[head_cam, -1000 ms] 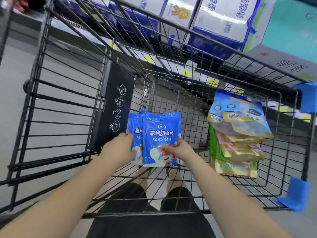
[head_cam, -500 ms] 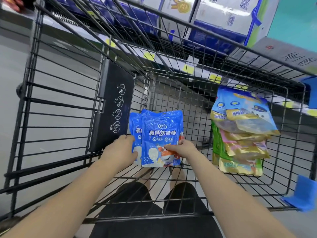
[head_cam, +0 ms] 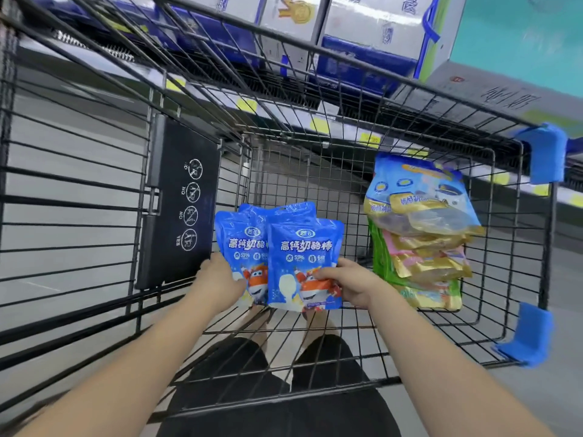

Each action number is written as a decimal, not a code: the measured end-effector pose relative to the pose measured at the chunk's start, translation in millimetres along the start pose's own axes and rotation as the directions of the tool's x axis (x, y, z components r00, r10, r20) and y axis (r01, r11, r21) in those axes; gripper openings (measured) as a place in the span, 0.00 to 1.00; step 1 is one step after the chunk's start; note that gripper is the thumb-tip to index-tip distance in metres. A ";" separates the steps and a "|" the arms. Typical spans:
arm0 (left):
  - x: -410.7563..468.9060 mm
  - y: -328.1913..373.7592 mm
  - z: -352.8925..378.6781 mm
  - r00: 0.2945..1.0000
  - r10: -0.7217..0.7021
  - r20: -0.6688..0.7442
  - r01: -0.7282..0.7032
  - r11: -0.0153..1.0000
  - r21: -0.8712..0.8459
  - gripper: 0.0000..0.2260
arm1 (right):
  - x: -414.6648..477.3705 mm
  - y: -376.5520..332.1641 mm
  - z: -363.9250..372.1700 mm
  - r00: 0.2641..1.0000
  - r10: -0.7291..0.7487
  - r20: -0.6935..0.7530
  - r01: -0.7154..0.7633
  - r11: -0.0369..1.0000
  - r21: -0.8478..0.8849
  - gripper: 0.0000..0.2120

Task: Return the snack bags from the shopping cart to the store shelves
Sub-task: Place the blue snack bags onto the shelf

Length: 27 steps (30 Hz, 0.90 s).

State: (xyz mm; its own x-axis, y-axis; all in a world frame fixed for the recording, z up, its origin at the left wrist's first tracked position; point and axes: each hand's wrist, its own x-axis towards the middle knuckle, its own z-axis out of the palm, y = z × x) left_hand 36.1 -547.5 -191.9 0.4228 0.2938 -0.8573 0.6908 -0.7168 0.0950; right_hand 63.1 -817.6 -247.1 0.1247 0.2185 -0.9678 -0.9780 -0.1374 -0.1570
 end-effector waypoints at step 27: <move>21.0 13.5 11.5 0.981 0.195 0.000 -0.193 0.969 -0.152 0.17 | -73.8 -4.3 -49.2 0.952 -0.305 0.025 0.303 0.950 0.072 0.21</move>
State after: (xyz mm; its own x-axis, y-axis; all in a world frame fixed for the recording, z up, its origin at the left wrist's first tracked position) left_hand 47.5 -558.3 -214.4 0.5493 0.1482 -0.8224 0.6771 -0.6557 0.3341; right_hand 66.3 -880.7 -184.6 0.4129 0.2743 -0.8685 -0.9037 0.0050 -0.4281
